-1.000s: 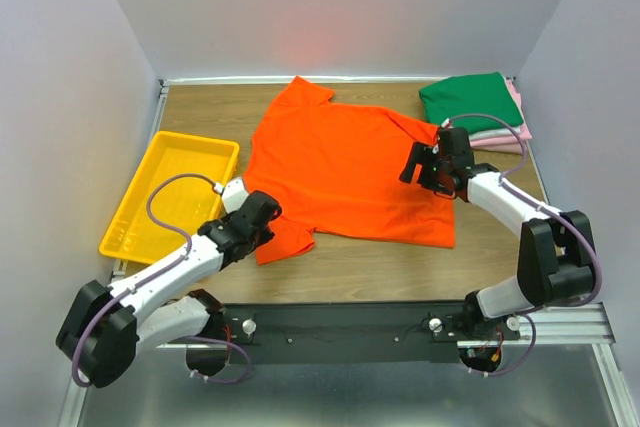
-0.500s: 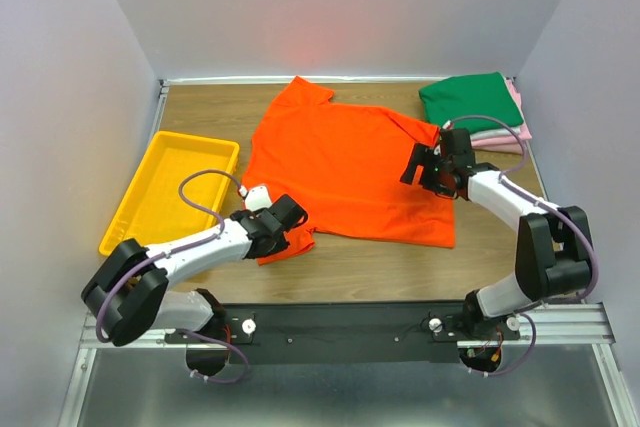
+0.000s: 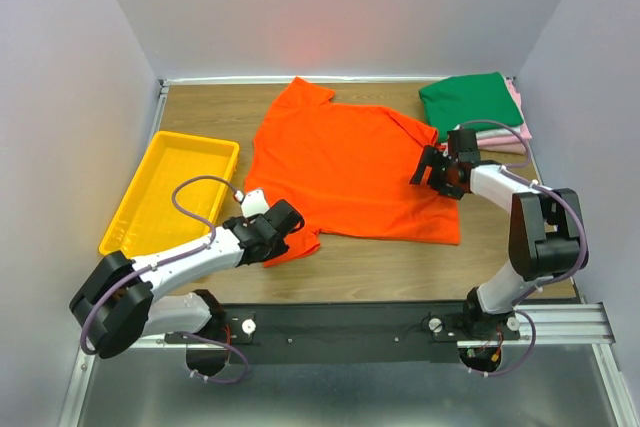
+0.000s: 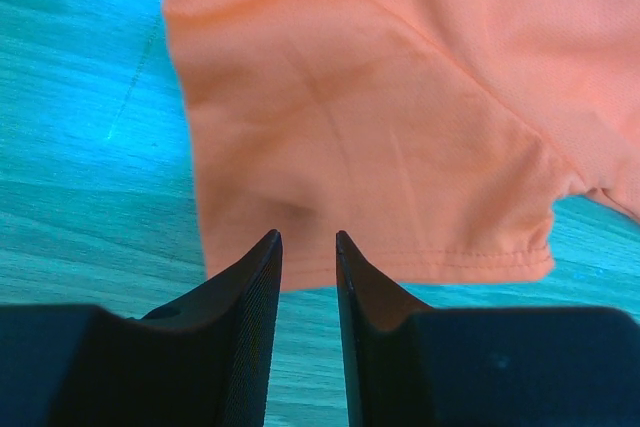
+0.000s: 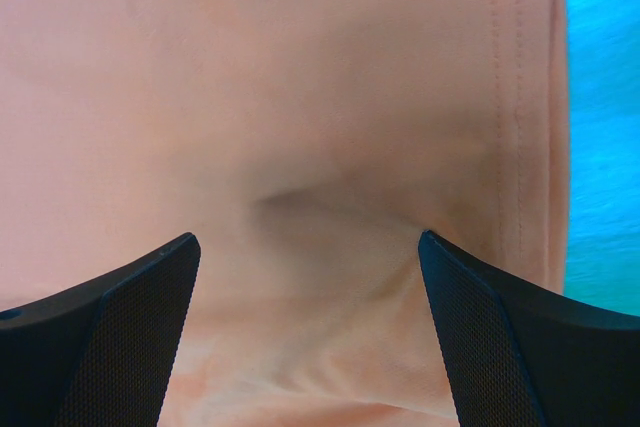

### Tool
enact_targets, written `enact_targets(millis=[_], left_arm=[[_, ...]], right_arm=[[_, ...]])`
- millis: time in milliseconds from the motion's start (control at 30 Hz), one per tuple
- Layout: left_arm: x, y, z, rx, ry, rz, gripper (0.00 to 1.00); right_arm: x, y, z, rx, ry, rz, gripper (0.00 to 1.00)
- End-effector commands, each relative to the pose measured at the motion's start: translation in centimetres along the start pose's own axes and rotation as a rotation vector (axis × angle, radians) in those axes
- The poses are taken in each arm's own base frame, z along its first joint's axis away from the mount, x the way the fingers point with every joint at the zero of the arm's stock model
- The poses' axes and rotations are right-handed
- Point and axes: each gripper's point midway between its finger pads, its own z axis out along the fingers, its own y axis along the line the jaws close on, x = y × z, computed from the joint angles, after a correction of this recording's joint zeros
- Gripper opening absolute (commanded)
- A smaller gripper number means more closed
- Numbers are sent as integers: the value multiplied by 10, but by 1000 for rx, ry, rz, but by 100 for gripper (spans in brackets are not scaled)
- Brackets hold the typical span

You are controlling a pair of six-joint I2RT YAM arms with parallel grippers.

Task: Fold and stack the t-shirts
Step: Flatten the tshirt out

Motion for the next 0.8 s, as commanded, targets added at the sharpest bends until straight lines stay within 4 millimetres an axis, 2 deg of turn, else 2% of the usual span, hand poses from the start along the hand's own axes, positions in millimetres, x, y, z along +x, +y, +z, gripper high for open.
enact_targets(millis=[0, 167, 400, 567, 767], left_arm=[[2, 0, 0, 12, -1, -16, 36], [8, 1, 5, -21, 26, 29, 36], [12, -2, 2, -10, 46, 40, 36], [31, -3, 2, -13, 109, 69, 37], [43, -5, -1, -8, 135, 66, 38]], right_arm=[[10, -32, 14, 94, 56, 34, 97], [5, -46, 16, 126, 51, 62, 96], [3, -48, 15, 122, 45, 70, 96], [2, -46, 14, 114, 44, 70, 97], [0, -45, 12, 108, 36, 71, 96]])
